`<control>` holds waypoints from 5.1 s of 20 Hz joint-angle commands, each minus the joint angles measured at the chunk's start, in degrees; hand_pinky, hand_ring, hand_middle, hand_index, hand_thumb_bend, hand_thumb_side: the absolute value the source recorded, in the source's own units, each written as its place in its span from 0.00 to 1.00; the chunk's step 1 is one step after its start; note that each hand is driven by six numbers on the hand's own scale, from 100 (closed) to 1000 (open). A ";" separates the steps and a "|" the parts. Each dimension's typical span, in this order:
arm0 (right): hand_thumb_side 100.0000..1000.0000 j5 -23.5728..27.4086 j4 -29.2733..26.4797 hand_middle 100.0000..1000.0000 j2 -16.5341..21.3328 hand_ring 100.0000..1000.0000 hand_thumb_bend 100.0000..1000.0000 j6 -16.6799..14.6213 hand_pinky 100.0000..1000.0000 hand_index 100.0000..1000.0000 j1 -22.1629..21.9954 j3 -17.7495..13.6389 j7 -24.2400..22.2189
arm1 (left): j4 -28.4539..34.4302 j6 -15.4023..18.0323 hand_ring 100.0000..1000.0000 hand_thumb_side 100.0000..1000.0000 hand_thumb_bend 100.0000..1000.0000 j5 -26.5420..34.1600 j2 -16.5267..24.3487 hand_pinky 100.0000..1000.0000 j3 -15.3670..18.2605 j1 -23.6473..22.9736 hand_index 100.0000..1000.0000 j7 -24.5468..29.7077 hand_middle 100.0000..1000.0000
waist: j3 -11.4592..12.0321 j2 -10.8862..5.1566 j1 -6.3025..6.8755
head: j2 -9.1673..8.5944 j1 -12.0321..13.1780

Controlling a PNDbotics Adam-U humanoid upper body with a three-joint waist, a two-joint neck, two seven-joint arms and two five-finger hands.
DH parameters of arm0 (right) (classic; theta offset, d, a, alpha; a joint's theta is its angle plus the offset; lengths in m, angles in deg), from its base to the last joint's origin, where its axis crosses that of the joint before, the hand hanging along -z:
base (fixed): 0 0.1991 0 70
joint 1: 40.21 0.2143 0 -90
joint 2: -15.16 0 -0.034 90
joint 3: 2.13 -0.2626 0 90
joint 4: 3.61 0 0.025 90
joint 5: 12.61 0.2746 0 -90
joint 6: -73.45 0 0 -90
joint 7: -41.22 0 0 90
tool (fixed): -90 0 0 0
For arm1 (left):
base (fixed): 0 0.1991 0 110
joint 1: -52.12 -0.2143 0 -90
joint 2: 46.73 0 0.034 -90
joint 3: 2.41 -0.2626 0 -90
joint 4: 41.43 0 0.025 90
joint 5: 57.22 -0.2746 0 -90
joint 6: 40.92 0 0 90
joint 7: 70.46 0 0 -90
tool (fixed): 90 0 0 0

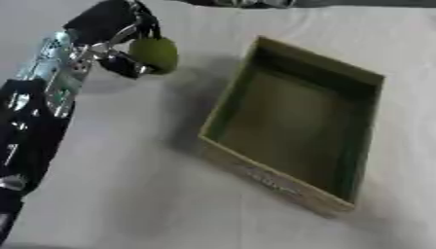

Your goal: Pick up objects on the table and place them in the box.

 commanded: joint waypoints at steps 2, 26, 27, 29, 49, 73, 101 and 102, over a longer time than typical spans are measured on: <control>0.41 -0.63 -0.92 0.55 2.31 0.70 0.00 -0.43 0.81 0.72 0.67 -1.72 1.33 | 5.56 1.35 0.37 0.00 0.38 2.22 1.39 0.31 -1.21 1.16 0.54 -3.86 0.33 | -0.22 -1.79 0.03 | 0.10 -0.32; 0.41 -0.76 -0.92 0.55 1.25 0.72 0.00 4.60 0.83 0.73 -0.09 -3.16 3.71 | 16.94 5.09 0.34 0.00 0.00 21.14 -5.64 0.26 -11.65 1.84 0.53 -4.41 0.30 | -1.53 -1.99 0.59 | 0.69 -1.14; 0.41 -0.76 -0.92 0.55 1.35 0.72 0.00 4.63 0.83 0.73 -0.12 -3.16 3.66 | 16.51 5.01 0.34 0.00 0.00 22.08 -5.86 0.25 -11.74 1.55 0.53 -3.50 0.29 | -1.58 -1.99 0.61 | 0.70 -1.16; 0.41 -0.89 -0.92 0.55 2.00 0.72 0.00 4.65 0.83 0.73 -0.31 -3.20 3.61 | 15.89 4.71 0.34 0.00 0.00 23.91 -6.01 0.25 -11.71 0.93 0.52 -1.68 0.29 | -1.66 -1.99 0.61 | 0.73 -1.24; 0.41 -4.70 -0.92 0.55 14.80 0.70 0.00 4.67 0.79 0.72 -3.42 -1.34 1.86 | 4.97 5.30 0.33 0.00 0.00 19.12 -9.46 0.25 -11.17 -0.42 0.46 1.87 0.28 | -3.14 -2.08 -0.21 | 0.41 -0.32; 0.41 -4.52 -0.92 0.55 16.65 0.70 0.00 6.17 0.79 0.72 -3.98 -0.52 1.28 | 0.23 11.12 0.36 0.00 0.07 2.33 -12.24 0.29 -11.07 0.70 0.51 -11.15 0.33 | -4.55 -2.24 0.24 | 0.35 -0.38; 0.41 -5.52 -0.92 0.54 19.27 0.69 0.00 7.11 0.78 0.72 -4.82 -0.39 1.87 | -3.67 19.44 0.71 0.10 0.00 7.93 -13.67 0.68 -12.87 0.05 0.81 10.62 0.65 | -5.43 -2.41 0.05 | 0.81 0.03; 0.41 -5.52 -0.92 0.54 19.27 0.69 0.00 7.13 0.78 0.72 -4.87 -0.41 1.91 | -3.10 19.28 0.75 0.10 0.00 7.99 -13.58 0.71 -12.52 0.08 0.85 11.53 0.71 | -5.43 -2.41 0.06 | 0.79 -0.01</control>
